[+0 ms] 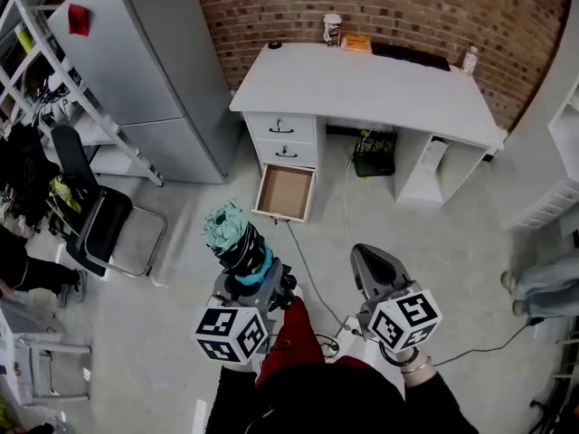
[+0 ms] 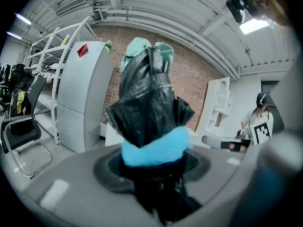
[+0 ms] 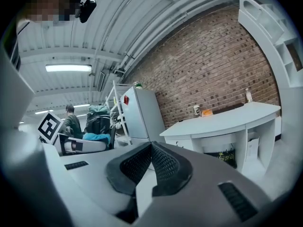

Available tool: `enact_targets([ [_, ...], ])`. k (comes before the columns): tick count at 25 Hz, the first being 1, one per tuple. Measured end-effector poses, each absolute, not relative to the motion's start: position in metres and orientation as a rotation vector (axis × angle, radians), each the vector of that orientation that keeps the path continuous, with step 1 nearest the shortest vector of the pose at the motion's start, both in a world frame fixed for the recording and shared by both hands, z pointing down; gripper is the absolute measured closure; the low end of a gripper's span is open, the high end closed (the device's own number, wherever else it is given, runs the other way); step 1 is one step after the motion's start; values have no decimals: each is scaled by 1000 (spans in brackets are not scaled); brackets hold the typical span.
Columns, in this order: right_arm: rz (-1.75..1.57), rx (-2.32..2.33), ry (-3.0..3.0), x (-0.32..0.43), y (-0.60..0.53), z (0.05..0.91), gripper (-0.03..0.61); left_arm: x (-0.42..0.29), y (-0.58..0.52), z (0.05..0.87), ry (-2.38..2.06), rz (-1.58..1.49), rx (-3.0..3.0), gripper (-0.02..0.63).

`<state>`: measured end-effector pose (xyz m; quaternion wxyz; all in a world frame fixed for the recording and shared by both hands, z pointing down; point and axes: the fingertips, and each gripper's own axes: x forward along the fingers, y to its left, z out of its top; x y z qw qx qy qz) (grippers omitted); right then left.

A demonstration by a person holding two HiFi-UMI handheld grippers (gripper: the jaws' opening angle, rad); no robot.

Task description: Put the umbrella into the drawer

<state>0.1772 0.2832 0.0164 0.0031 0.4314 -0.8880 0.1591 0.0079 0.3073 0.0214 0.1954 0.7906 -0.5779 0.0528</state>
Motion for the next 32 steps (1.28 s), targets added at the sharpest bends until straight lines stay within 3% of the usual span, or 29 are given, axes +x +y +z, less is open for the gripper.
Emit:
enact_targets([
  [14, 559, 1349, -2711, 76, 124, 28, 577, -82, 141, 47, -1517, 175, 2175, 390],
  [32, 606, 1405, -2610, 46, 38, 52, 577, -126, 67, 89, -1475, 201, 2103, 390],
])
